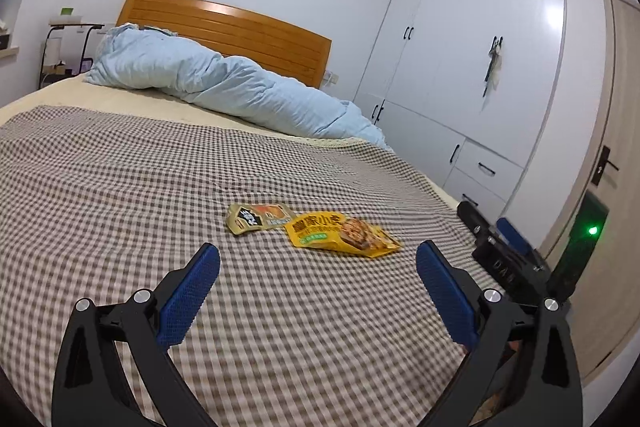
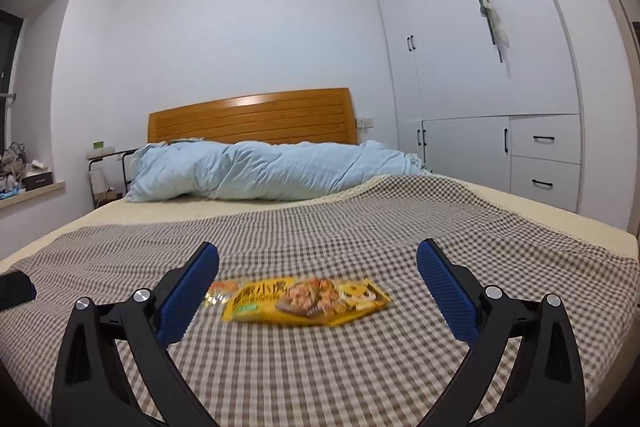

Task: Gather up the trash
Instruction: 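Move both open tools toward the yellow snack bag and gold packet on the bed, then grasp the yellow snack bag with the right tool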

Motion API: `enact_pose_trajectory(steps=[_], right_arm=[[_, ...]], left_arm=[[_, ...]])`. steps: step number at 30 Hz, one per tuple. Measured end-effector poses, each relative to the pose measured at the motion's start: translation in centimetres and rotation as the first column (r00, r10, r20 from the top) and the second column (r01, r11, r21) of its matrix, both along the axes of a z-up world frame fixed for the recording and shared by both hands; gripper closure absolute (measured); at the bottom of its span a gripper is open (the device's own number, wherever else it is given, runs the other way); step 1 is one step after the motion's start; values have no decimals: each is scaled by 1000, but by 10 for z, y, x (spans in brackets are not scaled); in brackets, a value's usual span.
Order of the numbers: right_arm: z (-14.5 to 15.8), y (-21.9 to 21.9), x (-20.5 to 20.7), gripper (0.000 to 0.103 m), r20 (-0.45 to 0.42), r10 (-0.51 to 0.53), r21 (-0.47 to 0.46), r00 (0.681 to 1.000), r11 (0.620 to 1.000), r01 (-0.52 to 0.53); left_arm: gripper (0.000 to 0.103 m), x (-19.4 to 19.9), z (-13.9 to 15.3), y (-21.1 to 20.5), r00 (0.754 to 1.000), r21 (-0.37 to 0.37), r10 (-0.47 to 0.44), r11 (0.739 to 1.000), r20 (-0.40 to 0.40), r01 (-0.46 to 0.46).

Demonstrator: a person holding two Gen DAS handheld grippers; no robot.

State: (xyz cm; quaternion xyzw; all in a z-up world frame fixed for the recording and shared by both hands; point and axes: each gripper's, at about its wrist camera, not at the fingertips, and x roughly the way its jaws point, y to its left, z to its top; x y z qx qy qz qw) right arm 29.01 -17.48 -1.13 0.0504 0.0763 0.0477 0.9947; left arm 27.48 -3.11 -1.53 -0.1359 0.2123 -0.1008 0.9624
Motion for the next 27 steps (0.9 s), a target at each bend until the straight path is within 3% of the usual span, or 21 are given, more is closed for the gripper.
enact_pose_trajectory(steps=[5,12,16,19,23,27], right_arm=[[-2,5,27,8,-57,16,-20,998,1000,-17],[-12,-8,55,8,-149,-112,-35,982,994,108],[-15,-10,69,8,-201,-57,-9,978,998,56],[-17,2,78,8,-220,-38,-45,975,999,29],[-29,28,100,8,-305,-31,-86,952,996,5],[-41,49,134,8,-414,-112,-65,903,994,93]], left_arm=[[8,29,-10,1,1000,37,0,999,-23,1],[8,67,-31,-3,997,43,2,999,-76,1],[8,85,-39,-6,995,13,-7,1000,-104,9],[8,99,-43,-8,993,2,-10,1000,-119,11],[8,116,-46,-2,992,-6,7,1000,-127,-8],[8,137,-44,14,991,-27,50,998,-123,-53]])
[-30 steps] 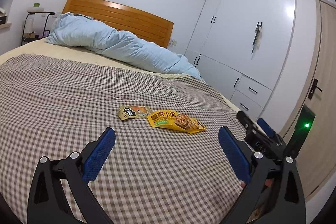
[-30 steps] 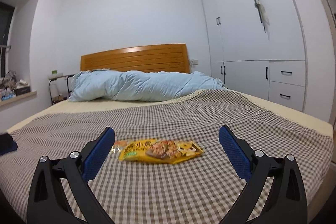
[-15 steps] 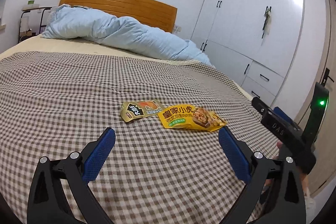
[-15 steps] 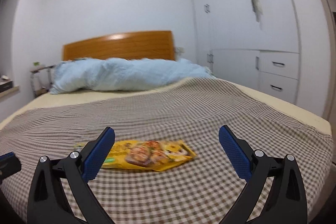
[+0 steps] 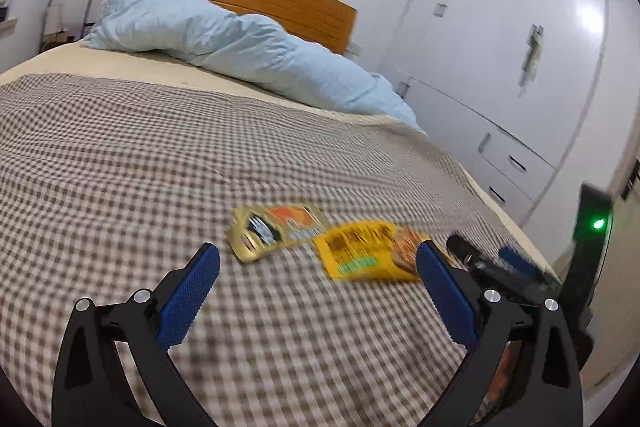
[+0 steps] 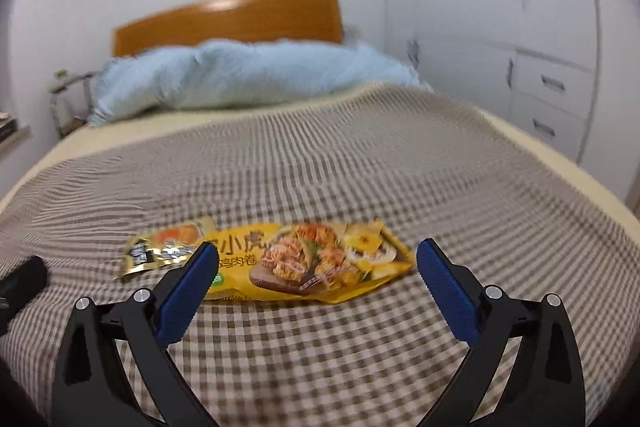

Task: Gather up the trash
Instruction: 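Grasp the yellow snack bag with the right tool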

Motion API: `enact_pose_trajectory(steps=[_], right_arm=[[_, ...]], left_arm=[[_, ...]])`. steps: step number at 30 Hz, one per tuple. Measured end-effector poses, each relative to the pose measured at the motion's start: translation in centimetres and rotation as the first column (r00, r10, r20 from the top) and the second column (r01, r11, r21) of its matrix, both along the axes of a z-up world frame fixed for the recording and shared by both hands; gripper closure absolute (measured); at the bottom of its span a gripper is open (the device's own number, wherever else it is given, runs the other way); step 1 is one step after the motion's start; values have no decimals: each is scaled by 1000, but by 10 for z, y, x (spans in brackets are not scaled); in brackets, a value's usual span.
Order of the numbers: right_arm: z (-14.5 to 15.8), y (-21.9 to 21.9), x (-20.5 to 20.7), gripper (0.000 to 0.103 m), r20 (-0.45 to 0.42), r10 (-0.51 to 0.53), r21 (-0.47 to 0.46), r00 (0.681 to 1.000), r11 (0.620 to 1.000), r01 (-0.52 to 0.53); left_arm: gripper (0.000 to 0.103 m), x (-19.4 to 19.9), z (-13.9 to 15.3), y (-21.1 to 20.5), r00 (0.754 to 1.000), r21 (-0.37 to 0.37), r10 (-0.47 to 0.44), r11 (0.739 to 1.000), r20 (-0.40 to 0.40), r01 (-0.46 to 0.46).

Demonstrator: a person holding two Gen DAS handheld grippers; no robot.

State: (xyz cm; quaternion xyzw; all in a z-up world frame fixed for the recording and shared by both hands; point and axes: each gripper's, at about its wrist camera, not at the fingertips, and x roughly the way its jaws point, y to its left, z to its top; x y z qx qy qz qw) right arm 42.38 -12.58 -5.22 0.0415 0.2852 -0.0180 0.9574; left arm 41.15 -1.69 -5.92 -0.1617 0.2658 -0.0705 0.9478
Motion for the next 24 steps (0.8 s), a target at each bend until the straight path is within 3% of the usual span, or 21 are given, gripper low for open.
enact_pose_trajectory(steps=[3,5,8,10,11,13,18,24], right_arm=[[-2,13,34,8,-52,-126,55,991,990,129],[-8,19,64,8,-127,-226,99,966,966,239],[-23,33,102,8,-244,-369,3,897,925,381],[-42,37,115,8,-313,-466,-90,828,882,462],[-51,37,114,8,-347,-485,-91,803,869,486],[-65,34,104,8,-372,-502,-90,781,857,508],[-63,37,75,8,-361,-461,-86,811,882,463],[-70,15,47,8,-398,-334,-66,854,939,337]], left_arm=[[8,24,8,12,1000,16,24,1000,-20,-24],[8,39,7,18,999,27,28,999,-29,-27],[8,45,-6,29,999,-31,22,999,-29,-23],[8,51,-10,33,999,-46,19,999,-43,-21],[8,52,-11,33,999,-55,14,998,-42,-16],[8,52,-10,31,999,-65,0,998,-32,-2],[8,53,-10,22,1000,-22,-21,1000,-14,21],[8,59,-20,22,998,-53,-52,997,-43,50]])
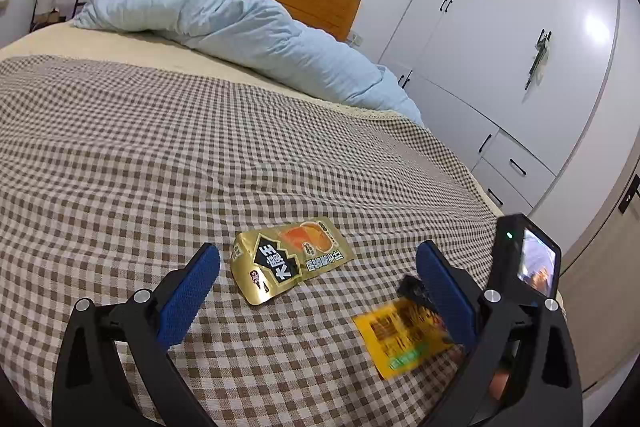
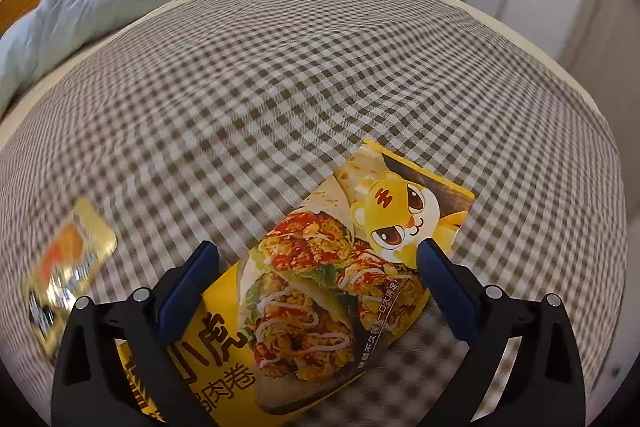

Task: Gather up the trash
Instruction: 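Grasp the yellow snack bag with the right tool, then lift the yellow bag with the right tool while the left tool approaches the gold packet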

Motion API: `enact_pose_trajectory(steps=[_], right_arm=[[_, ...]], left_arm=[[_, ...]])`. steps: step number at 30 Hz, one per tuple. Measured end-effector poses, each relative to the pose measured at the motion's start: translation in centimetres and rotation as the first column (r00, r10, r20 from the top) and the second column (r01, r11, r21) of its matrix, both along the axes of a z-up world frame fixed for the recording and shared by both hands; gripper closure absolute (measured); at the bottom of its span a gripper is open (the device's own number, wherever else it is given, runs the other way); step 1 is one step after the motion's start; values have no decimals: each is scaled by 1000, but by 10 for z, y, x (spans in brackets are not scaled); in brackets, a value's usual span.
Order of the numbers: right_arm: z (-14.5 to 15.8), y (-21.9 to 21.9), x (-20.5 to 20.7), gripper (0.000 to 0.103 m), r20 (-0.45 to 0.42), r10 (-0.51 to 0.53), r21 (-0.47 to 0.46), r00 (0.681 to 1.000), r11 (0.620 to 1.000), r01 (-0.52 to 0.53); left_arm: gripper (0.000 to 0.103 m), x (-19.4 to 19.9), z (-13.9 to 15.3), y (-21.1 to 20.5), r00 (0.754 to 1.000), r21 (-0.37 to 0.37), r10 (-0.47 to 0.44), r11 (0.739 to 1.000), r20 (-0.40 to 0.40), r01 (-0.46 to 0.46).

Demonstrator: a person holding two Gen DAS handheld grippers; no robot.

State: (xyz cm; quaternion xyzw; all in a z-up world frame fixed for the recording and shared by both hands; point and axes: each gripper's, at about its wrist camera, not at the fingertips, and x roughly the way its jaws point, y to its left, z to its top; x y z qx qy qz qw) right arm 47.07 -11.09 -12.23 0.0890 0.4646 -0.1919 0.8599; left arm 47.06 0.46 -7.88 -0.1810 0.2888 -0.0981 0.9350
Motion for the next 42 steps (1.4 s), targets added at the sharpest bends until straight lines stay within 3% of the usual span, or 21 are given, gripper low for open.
enact_pose_trajectory(steps=[4,7,10,15,21,25,31,34,35,36,39,42], right_arm=[[-5,-4,-23,8,-27,176,-14,984,984,-177],[-8,-9,-51,8,-24,297,-3,955,955,-297],[-3,-17,-68,8,-3,335,17,942,942,-335],[38,-26,-93,8,146,238,45,960,968,-247],[29,-52,-105,8,99,59,230,993,970,-81],[15,-46,-96,8,41,18,362,999,932,-32],[13,-15,-96,8,36,107,205,994,972,-112],[10,-10,-96,9,66,183,152,981,970,-191],[13,-13,-100,31,103,209,177,972,958,-225],[13,-13,-98,68,127,217,195,968,951,-239],[18,-31,-109,78,212,237,292,948,910,-293],[32,-57,-132,84,329,189,252,925,927,-279]], left_arm=[[8,5,-9,3,999,-21,-9,1000,-37,8],[8,5,-10,6,999,-51,-11,999,-41,9],[8,5,-10,5,999,-46,-14,999,-35,12],[8,5,-7,-2,999,-21,-33,999,-23,32],[8,4,-6,-1,999,-35,-30,999,-12,29],[8,2,-7,-1,999,-36,-35,999,-11,34],[8,3,-8,-2,999,-39,-40,998,-19,39],[8,3,-8,-1,999,-48,-43,998,-23,42],[8,3,-9,-1,999,-48,-44,998,-25,43],[8,3,-9,-1,999,-46,-45,998,-26,44],[8,4,-8,-2,998,-45,-51,998,-27,50],[8,6,-9,-4,998,-49,-61,997,-30,59]])
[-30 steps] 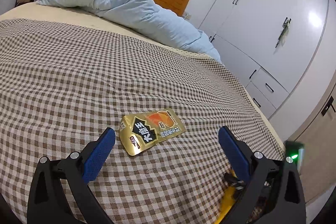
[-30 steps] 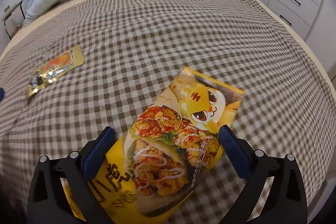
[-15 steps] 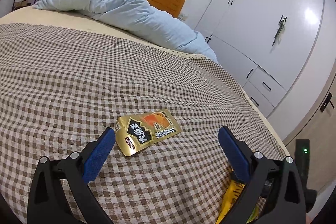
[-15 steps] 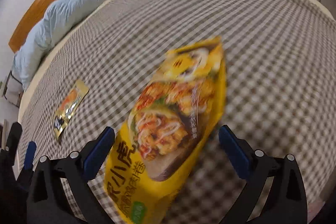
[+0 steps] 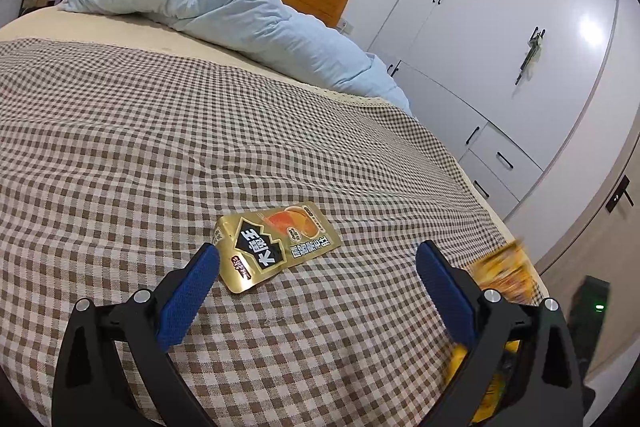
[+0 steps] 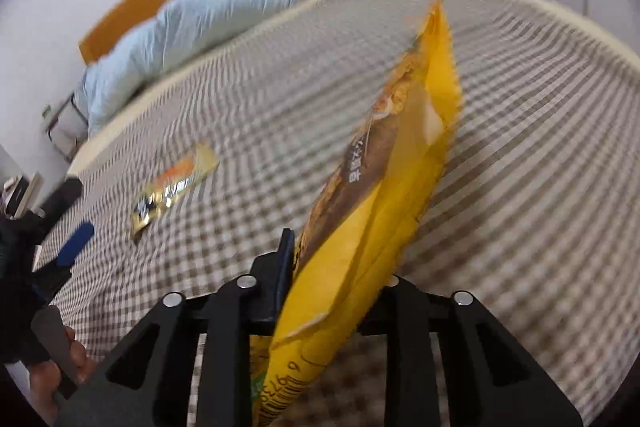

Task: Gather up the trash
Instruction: 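Lift the yellow bag with the right tool while the left tool approaches the gold packet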

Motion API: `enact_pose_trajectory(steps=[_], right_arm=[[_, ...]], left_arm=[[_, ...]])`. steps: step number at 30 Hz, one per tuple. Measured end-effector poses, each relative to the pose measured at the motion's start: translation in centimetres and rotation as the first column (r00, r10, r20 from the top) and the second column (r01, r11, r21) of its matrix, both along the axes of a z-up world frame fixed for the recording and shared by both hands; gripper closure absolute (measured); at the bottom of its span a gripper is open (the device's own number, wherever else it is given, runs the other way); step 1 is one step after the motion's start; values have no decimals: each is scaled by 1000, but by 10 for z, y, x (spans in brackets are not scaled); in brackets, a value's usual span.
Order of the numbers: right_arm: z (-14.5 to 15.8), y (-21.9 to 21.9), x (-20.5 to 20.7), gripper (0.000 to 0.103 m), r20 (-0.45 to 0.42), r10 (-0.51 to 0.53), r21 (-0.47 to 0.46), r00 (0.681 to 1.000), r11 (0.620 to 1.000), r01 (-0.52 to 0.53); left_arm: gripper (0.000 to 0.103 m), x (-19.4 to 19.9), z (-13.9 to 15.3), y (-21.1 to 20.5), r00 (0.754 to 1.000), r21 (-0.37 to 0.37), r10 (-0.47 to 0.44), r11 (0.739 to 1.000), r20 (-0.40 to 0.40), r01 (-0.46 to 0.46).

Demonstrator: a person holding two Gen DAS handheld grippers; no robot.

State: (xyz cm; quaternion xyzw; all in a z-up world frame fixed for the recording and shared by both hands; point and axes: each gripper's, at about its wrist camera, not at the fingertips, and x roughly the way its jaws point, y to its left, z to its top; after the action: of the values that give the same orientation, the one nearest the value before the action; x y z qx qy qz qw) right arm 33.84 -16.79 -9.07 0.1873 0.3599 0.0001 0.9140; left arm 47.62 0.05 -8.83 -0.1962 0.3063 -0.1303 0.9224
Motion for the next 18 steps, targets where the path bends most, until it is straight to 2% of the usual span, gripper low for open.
enact_pose_trajectory(steps=[4,6,10,14,18], right_arm=[[13,-45,-23,86,170,-104,58,980,994,96],[10,-58,-26,86,214,-128,83,968,990,113],[13,-93,-25,86,231,-193,209,954,967,145],[12,-115,-26,86,246,-263,226,933,952,208],[3,-135,-27,86,204,-296,309,933,924,225]], left_arm=[[8,3,-4,-6,1000,4,-21,1000,-16,21],[8,4,-6,-10,999,22,-28,999,-21,28],[8,6,-9,-22,999,79,-38,996,-31,40],[8,4,-9,-35,999,169,-42,985,-24,46],[8,17,-12,-41,996,255,-17,966,-92,40]])
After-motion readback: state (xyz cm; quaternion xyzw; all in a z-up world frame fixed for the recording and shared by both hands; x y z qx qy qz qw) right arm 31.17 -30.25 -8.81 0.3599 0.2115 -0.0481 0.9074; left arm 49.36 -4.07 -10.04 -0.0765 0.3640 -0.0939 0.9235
